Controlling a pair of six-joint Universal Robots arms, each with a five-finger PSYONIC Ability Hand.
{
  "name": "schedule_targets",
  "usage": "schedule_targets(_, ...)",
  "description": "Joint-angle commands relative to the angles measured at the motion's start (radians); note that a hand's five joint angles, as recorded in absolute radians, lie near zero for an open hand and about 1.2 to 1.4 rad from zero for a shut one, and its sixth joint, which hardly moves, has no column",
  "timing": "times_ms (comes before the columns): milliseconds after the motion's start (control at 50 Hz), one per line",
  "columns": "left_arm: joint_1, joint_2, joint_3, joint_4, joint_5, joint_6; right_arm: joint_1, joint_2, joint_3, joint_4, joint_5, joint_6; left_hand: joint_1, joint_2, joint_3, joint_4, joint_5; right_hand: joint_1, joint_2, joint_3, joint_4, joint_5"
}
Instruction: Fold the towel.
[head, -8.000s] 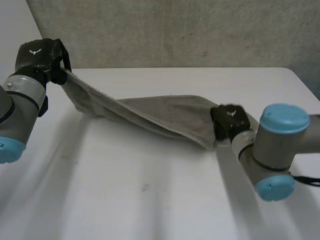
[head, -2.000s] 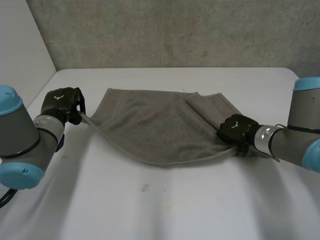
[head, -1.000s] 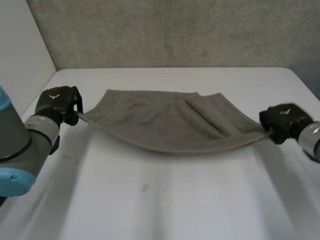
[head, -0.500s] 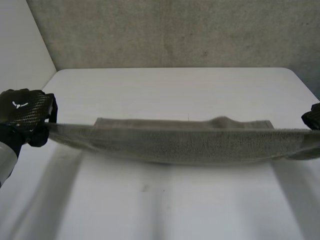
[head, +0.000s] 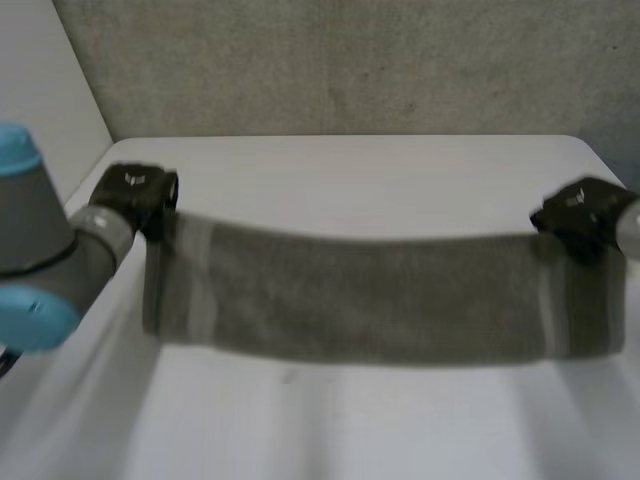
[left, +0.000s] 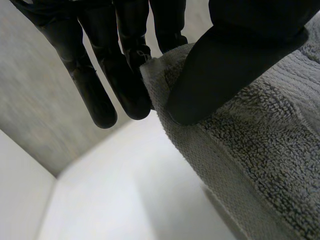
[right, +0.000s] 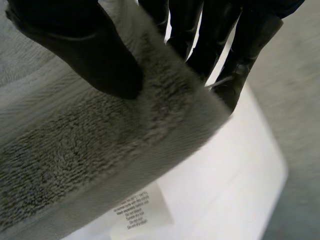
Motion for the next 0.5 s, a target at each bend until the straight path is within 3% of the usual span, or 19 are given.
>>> schedule_targets(20, -0.005, -0.171, 0.483, -0.002, 0.001, -0.042, 0.104, 0.203, -0.550, -0.061, 0.069, 0.165, 0.188, 0.178, 0.180, 0.178, 0.186, 0.063, 0.066, 0.060, 0.054, 0.050)
schedule_targets(60, -0.007, -0.216, 0.707, 0.006, 0.009, -0.074, 0.116, 0.259, -0.805, -0.154, 0.089, 0.270, 0.188, 0.178, 0.180, 0.178, 0.186, 0.063, 0.066, 0.060, 0.054, 0.050)
schedule_targets(120, -0.008, -0.237, 0.898, 0.027, 0.001, -0.120, 0.119, 0.281, -0.985, -0.271, 0.138, 0.373, 0.188, 0.178, 0.180, 0.178, 0.186, 0.063, 0.066, 0.060, 0.054, 0.050)
schedule_targets(200, -0.010, -0.232, 0.983, 0.070, -0.003, -0.199, 0.119, 0.266, -1.045, -0.359, 0.178, 0.451, 0.188, 0.178, 0.180, 0.178, 0.186, 0.063, 0.066, 0.060, 0.054, 0.050)
schedule_targets(340, -0.009, -0.217, 0.957, 0.125, -0.019, -0.313, 0.119, 0.212, -0.970, -0.342, 0.161, 0.486, 0.188, 0.178, 0.180, 0.178, 0.186, 0.063, 0.066, 0.060, 0.054, 0.050)
schedule_targets(500, -0.001, -0.212, 0.612, 0.138, -0.011, -0.312, 0.153, 0.203, -0.675, -0.252, 0.069, 0.466, 0.188, 0.178, 0.180, 0.178, 0.186, 0.063, 0.066, 0.060, 0.054, 0.050)
